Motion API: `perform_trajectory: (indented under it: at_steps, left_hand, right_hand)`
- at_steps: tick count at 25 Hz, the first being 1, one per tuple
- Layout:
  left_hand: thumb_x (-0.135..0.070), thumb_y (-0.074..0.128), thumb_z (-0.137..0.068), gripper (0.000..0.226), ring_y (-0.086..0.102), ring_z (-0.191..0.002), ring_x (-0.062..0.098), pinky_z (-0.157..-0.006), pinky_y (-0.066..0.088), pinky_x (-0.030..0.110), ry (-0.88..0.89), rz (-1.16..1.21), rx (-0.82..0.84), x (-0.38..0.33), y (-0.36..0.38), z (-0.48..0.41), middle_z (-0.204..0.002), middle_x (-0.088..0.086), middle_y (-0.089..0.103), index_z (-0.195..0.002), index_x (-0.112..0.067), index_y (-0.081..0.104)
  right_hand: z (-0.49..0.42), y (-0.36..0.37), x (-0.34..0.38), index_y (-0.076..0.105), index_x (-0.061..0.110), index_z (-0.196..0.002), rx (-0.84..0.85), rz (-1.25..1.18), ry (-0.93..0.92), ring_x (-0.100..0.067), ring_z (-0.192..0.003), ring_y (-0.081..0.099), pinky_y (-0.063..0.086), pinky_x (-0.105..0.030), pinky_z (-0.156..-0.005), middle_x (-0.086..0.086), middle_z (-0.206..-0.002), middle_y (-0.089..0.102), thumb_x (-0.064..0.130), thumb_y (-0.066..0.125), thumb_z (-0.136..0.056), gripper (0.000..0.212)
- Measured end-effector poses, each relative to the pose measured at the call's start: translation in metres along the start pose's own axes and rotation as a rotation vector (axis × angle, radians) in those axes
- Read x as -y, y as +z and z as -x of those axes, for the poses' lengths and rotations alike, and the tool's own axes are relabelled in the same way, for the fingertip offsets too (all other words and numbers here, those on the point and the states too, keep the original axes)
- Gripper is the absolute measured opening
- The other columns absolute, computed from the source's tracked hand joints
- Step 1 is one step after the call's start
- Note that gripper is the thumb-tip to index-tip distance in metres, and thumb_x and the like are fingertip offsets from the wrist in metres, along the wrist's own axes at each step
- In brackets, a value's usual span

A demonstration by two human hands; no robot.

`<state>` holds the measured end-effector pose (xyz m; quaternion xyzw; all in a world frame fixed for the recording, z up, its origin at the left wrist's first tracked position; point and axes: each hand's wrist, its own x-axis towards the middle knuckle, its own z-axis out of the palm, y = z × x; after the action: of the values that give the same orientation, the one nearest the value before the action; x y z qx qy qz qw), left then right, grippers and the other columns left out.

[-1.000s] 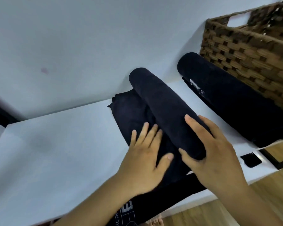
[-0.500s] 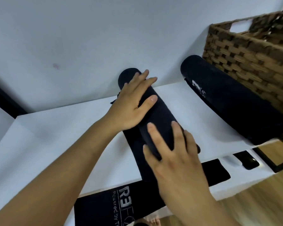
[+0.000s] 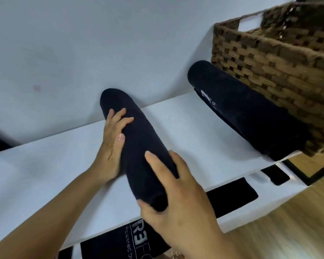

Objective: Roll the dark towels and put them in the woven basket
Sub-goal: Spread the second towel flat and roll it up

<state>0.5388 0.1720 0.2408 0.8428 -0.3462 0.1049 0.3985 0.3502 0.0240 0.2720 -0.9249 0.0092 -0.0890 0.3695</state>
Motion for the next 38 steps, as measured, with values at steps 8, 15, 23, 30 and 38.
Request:
perform_trajectory:
  at_steps: [8, 15, 23, 30, 38]
  left_hand:
    - [-0.037, 0.020, -0.100, 0.049, -0.001, -0.150, 0.015, -0.122, 0.005, 0.042, 0.075, 0.041, 0.063, -0.048, 0.078, -0.067, -0.156, -0.005, 0.029, -0.137, -0.021, 0.049]
    - [-0.035, 0.020, -0.099, 0.050, 0.000, -0.150, 0.017, -0.116, 0.008, 0.060, 0.138, 0.142, 0.095, -0.076, 0.137, -0.108, -0.156, -0.001, 0.030, -0.138, -0.020, 0.047]
    - [-0.051, 0.025, -0.098, 0.049, 0.021, -0.144, 0.022, -0.116, 0.009, 0.059, -0.020, -0.198, 0.249, -0.082, 0.104, -0.163, -0.148, -0.002, 0.038, -0.134, -0.027, 0.047]
    - [-0.042, 0.031, -0.101, 0.061, -0.015, -0.149, 0.015, -0.122, -0.002, 0.046, -0.243, -0.099, 0.220, -0.055, 0.118, -0.162, -0.164, -0.001, -0.007, -0.155, -0.020, 0.013]
    - [-0.050, 0.023, -0.101, 0.066, -0.015, -0.149, 0.029, -0.121, -0.003, 0.049, -0.207, -0.397, 0.450, -0.070, 0.107, -0.191, -0.163, 0.010, -0.011, -0.156, -0.016, 0.007]
  right_hand:
    - [-0.005, -0.050, -0.057, 0.032, 0.055, -0.139, -0.277, -0.128, 0.218, 0.020, -0.104, 0.041, 0.039, -0.009, -0.081, 0.029, -0.128, 0.041, 0.051, 0.071, -0.069, 0.080]
    - [-0.005, -0.072, -0.063, 0.045, 0.034, -0.138, -0.459, 0.444, 0.332, -0.035, -0.110, 0.053, 0.051, -0.048, -0.077, -0.007, -0.139, 0.048, 0.047, 0.072, -0.070, 0.075]
    - [-0.011, -0.081, -0.079, 0.056, 0.030, -0.126, -0.397, 0.593, 0.170, -0.036, -0.097, 0.044, 0.048, -0.052, -0.073, -0.012, -0.120, 0.050, 0.037, 0.081, -0.056, 0.074]
    - [-0.020, -0.073, -0.084, 0.062, 0.023, -0.113, -0.446, 0.690, 0.002, -0.036, -0.095, 0.042, 0.042, -0.046, -0.072, -0.015, -0.116, 0.052, 0.007, 0.075, -0.048, 0.069]
    - [-0.039, -0.106, -0.062, 0.064, 0.027, -0.103, -0.301, 0.733, 0.046, -0.032, -0.098, 0.050, 0.047, -0.048, -0.080, -0.009, -0.107, 0.055, 0.054, 0.077, -0.060, 0.052]
